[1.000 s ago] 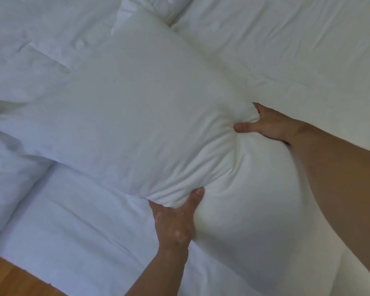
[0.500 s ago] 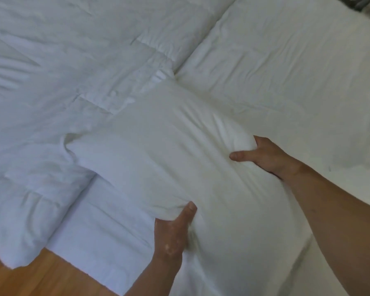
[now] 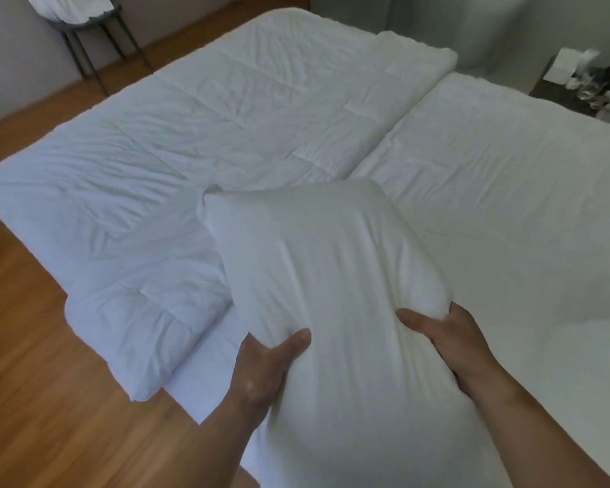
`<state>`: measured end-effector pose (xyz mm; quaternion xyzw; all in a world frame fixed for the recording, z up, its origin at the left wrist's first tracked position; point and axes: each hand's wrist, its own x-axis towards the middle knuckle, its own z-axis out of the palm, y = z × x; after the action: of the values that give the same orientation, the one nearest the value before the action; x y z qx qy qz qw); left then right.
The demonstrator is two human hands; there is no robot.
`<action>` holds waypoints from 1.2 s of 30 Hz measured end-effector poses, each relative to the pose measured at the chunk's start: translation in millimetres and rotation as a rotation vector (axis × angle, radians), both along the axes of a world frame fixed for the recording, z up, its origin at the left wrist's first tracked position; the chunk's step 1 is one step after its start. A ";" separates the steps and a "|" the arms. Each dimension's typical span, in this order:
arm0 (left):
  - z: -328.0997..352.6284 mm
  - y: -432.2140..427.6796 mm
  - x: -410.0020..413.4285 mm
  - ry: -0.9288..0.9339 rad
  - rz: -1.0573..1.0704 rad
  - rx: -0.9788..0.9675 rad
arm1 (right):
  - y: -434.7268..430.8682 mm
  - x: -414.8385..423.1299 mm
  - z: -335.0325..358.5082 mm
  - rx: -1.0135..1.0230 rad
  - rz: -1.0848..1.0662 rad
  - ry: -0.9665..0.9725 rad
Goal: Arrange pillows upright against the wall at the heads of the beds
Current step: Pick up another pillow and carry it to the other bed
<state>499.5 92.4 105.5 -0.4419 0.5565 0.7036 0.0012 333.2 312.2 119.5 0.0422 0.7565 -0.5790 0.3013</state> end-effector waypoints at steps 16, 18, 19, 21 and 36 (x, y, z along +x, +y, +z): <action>86.1 -80.9 157.3 0.025 0.097 -0.233 | -70.9 157.4 45.0 -0.146 0.016 -0.024; 84.8 -89.9 182.4 -0.003 0.150 -0.235 | -87.0 171.2 42.0 -0.126 0.074 -0.018; 84.5 -95.7 195.0 -0.003 0.167 -0.234 | -95.3 178.0 40.5 -0.110 0.109 -0.016; 83.9 -109.9 222.2 0.016 0.194 -0.230 | -114.7 193.6 40.2 -0.090 0.180 -0.005; 81.7 -305.6 431.3 0.067 0.395 -0.182 | -367.5 345.7 66.3 0.009 0.449 0.175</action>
<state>930.8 -213.1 187.1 -0.5170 0.5202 0.6513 -0.1948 678.9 -55.3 185.8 -0.1759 0.7726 -0.4957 0.3556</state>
